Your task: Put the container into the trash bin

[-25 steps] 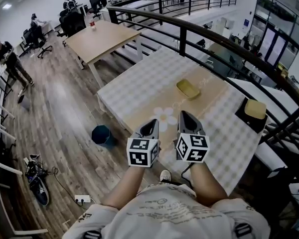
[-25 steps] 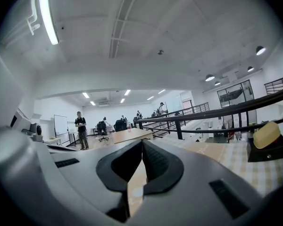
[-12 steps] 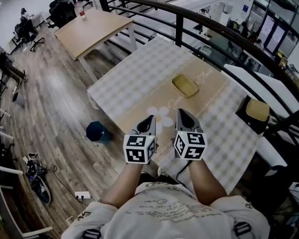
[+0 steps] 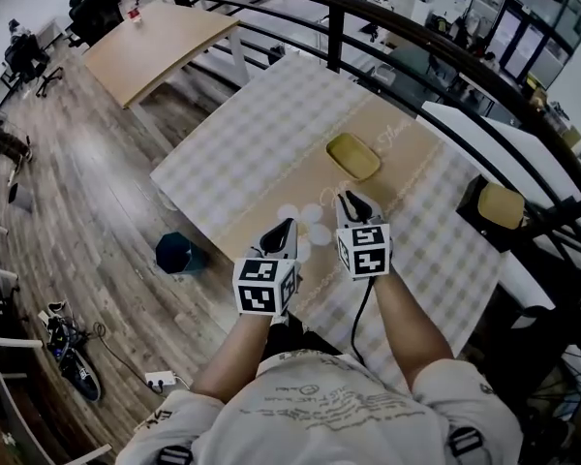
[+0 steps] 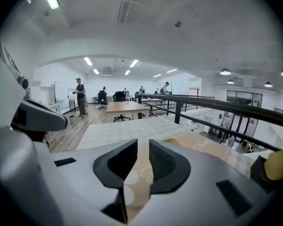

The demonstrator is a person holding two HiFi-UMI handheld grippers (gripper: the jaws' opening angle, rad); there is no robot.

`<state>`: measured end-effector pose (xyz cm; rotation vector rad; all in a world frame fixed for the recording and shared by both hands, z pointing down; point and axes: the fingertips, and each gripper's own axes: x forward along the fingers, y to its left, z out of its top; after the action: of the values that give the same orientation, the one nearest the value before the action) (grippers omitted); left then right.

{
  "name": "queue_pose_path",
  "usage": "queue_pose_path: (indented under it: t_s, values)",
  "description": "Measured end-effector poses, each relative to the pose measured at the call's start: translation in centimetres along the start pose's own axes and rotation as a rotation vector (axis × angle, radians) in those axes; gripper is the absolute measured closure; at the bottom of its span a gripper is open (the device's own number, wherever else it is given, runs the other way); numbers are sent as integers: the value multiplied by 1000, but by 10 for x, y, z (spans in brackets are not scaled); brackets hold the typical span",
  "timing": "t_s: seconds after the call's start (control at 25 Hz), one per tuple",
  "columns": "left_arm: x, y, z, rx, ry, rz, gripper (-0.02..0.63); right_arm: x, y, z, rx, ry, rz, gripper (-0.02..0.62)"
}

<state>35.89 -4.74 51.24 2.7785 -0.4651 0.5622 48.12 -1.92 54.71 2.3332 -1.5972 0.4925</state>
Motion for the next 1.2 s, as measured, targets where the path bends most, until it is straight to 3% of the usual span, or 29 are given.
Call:
queue_pose_path:
  t_s: [0.24,0.68,1.0,1.12,1.2]
  values:
    - [10,35,-2,-23,23,22,600,78,-24,-13,-222,157,-35,488]
    - [13,81,-20,-87,54,72,600,177,-69,-88,-563,458,-152,477]
    - [9,93,-31,-105,66,88,600,199,-88,-115,-632,597,-221,480]
    - [6,92,-30,-103,62,81,600,200,-92,-120,-632,625,-230,560]
    - [5,90,-31,-95,64,72,600,198,-91,-121,-624,630,-220,569]
